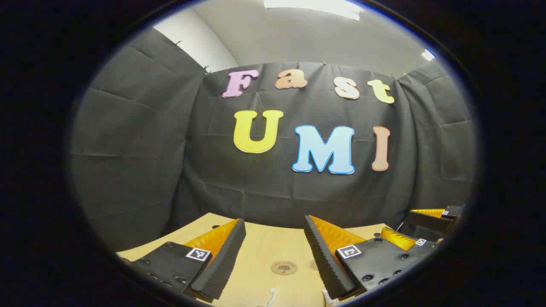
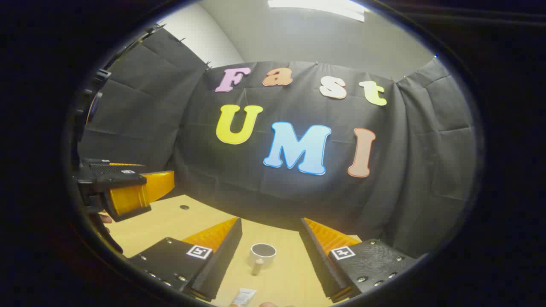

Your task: Put the toothbrush and toothpaste on the desktop into the cup, then pick up the cup and place it on the coaster on the desktop.

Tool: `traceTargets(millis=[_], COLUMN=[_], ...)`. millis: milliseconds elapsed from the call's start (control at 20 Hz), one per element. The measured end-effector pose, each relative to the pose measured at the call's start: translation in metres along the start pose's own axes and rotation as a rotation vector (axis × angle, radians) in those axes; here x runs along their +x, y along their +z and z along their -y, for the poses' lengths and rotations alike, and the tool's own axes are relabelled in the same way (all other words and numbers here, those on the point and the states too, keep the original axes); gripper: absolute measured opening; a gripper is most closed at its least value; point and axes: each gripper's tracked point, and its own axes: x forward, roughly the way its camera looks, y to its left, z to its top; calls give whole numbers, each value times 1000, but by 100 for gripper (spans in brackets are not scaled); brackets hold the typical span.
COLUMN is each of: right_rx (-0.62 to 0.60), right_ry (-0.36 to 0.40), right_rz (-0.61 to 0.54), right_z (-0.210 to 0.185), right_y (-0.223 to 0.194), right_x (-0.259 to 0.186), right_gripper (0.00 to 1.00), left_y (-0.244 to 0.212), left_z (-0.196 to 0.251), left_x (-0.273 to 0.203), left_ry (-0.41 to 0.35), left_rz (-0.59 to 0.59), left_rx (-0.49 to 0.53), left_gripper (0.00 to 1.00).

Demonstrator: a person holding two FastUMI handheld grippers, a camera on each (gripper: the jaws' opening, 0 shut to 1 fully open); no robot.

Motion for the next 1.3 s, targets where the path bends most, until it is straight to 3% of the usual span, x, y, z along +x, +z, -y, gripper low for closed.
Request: traceTargets(millis=[750, 1300], right_rx=[-2, 50], right_ry=[-22, -4], right_rz=[-27, -130], right_z=[4, 0], right_y=[-7, -34], right_x=[-1, -3], right_gripper=[86, 86], left_y=[0, -32], left_z=[5, 31], left_x=[13, 34], left_ry=[-29, -117], left_rz=[-4, -90], left_rx=[7, 39], left_gripper=[90, 91])
